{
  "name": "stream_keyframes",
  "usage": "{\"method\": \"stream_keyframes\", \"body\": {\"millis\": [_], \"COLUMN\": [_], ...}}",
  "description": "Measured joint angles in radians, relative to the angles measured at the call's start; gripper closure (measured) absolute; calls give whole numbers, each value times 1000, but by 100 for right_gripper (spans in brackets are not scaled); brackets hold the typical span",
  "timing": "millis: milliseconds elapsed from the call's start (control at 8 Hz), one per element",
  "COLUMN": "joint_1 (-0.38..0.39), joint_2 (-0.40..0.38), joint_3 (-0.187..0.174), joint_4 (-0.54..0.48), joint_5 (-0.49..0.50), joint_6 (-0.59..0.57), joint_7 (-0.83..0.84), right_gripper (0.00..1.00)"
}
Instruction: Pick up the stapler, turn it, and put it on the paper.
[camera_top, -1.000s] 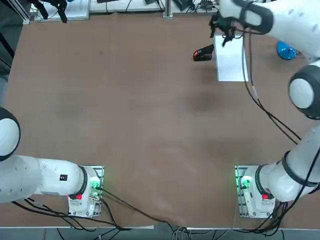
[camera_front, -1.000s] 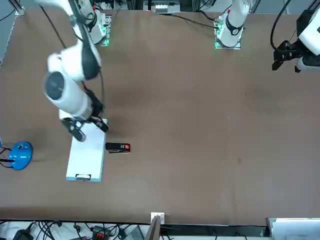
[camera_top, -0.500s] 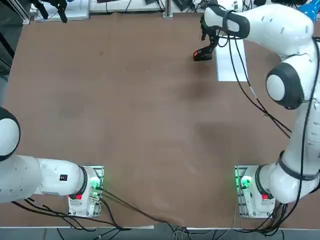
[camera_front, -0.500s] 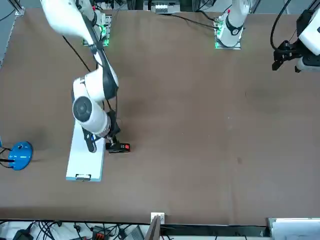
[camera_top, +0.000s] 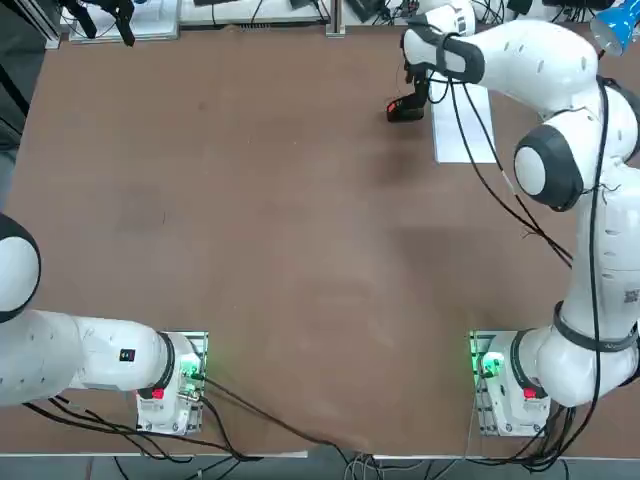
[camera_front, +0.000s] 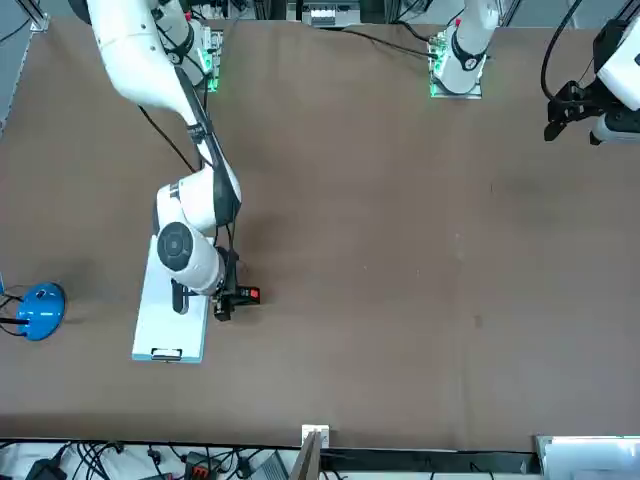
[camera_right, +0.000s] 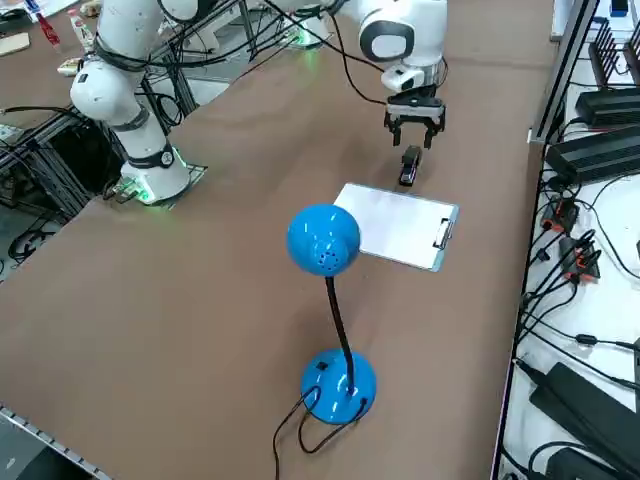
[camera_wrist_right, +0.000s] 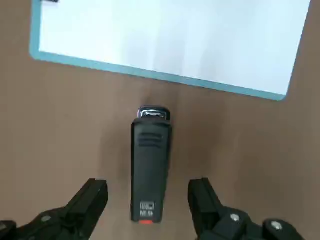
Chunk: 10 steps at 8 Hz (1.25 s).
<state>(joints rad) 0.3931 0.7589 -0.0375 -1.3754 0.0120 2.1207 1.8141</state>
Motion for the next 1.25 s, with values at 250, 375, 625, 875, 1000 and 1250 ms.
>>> {"method": "stream_keyframes", "body": {"millis": [250,375,625,875,1000,1250], "joint_1": [3,8,13,14,14,15], "joint_2": [22,27,39,49,56,67], "joint_3": [0,0,0,0,0,0], "joint_4": [1,1,2,2,2,2], "joint_5": [-28,-40,-51,-64,-75,-83], "joint_6": [49,56,59,59,59,60], "joint_7": [63,70,73,74,74,74], "right_gripper": [0,0,0,4,6,26]}}
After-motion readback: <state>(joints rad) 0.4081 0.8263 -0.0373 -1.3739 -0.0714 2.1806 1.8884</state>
